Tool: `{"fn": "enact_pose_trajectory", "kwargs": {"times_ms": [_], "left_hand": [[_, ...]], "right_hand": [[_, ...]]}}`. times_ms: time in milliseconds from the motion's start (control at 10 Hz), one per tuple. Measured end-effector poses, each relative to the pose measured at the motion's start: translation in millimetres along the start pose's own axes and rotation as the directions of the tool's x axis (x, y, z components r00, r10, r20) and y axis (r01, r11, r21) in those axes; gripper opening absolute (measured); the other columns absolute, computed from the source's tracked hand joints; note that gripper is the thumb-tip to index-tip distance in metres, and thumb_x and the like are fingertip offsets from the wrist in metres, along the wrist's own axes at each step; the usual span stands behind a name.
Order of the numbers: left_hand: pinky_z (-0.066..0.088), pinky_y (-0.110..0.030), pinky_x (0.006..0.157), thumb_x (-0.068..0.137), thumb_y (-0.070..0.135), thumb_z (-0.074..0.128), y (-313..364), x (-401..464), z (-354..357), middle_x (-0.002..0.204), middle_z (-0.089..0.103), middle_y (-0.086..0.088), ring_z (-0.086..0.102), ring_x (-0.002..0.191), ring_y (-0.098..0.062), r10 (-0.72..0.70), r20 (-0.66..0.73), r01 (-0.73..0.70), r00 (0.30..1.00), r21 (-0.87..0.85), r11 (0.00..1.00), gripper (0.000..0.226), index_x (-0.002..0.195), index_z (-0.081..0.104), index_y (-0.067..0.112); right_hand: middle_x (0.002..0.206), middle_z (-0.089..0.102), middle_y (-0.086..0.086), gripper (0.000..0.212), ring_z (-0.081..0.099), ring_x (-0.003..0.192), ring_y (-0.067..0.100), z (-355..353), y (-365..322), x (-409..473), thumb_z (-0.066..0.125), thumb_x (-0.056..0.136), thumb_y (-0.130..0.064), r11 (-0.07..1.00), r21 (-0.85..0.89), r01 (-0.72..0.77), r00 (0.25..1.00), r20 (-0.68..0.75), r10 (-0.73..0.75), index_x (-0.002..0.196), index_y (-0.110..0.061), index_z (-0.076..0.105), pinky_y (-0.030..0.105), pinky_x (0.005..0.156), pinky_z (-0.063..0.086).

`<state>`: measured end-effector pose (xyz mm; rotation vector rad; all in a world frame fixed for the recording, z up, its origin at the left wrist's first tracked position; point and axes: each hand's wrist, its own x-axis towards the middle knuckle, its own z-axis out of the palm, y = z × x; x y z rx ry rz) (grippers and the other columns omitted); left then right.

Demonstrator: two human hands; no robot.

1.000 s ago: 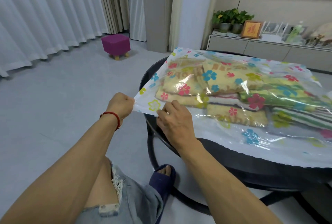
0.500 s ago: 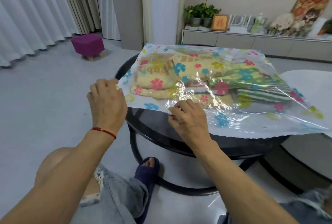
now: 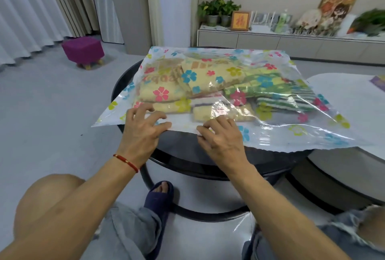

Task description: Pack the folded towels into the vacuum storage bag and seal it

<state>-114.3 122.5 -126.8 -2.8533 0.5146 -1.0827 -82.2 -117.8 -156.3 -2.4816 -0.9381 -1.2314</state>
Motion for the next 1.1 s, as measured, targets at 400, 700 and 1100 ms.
{"fn": "enact_pose_trajectory", "kwargs": {"times_ms": [400, 700, 1100], "left_hand": [[0.033, -0.047, 0.075, 0.082, 0.014, 0.056, -23.0, -10.8, 7.6, 0.1, 0.072, -0.002, 0.053, 0.106, -0.043, -0.032, 0.002, 0.032, 0.999, 0.032, 0.999, 0.028, 0.093, 0.08, 0.024], [0.019, -0.038, 0.073, 0.079, -0.003, 0.074, -13.7, -8.3, 11.2, 0.094, 0.071, -0.005, 0.05, 0.102, -0.039, -0.137, 0.067, 0.139, 0.988, -0.022, 0.99, 0.026, 0.085, 0.081, 0.021], [0.043, -0.044, 0.097, 0.076, 0.008, 0.053, 39.3, -3.3, -22.7, 0.121, 0.067, -0.01, 0.056, 0.111, -0.038, -0.222, 0.178, 0.262, 0.959, -0.246, 0.933, 0.045, 0.116, 0.072, 0.011]], "right_hand": [[0.09, 0.072, 0.008, 0.007, 0.065, 0.078, 0.033, -98.5, 135.0, -100.5, 0.08, 0.086, -0.01, 0.96, -0.259, -0.103, 0.987, 0.096, 0.131, 0.093, -0.01, 0.079, 0.04, 0.062, 0.046], [0.103, 0.078, 0.009, 0.022, 0.065, 0.092, 0.035, -150.6, 200.3, -171.4, 0.084, 0.082, -0.014, 0.843, -0.283, -0.458, 0.861, 0.094, 0.499, 0.104, -0.01, 0.081, 0.042, 0.067, 0.057], [0.138, 0.066, 0.002, 0.047, 0.057, 0.128, 0.029, -183.1, 175.8, -151.0, 0.077, 0.087, -0.031, 0.745, -0.154, -0.649, 0.729, 0.153, 0.667, 0.133, -0.022, 0.069, 0.044, 0.106, 0.045]]}}
